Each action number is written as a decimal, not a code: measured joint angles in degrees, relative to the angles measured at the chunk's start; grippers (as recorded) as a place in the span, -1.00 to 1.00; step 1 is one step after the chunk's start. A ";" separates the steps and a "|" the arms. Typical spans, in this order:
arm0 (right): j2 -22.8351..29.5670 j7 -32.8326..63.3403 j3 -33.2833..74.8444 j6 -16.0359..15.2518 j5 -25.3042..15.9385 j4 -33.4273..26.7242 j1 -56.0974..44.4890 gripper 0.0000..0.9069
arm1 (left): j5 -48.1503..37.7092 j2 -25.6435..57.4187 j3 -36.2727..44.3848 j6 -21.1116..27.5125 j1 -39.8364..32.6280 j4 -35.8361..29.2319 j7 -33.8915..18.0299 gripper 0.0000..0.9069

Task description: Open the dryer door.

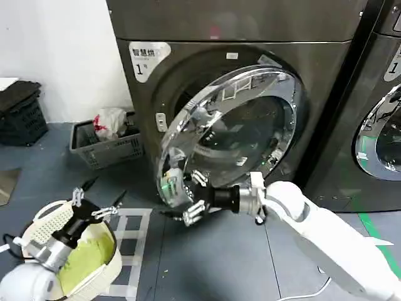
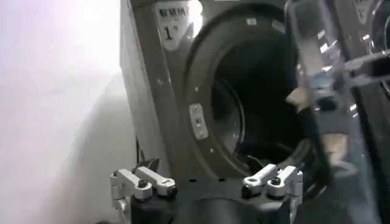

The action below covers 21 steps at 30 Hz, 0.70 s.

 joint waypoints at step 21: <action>-8.12 -3.74 28.74 3.13 -1.26 10.15 -28.98 1.00 | -0.24 7.16 25.41 1.87 -23.62 7.98 2.44 1.00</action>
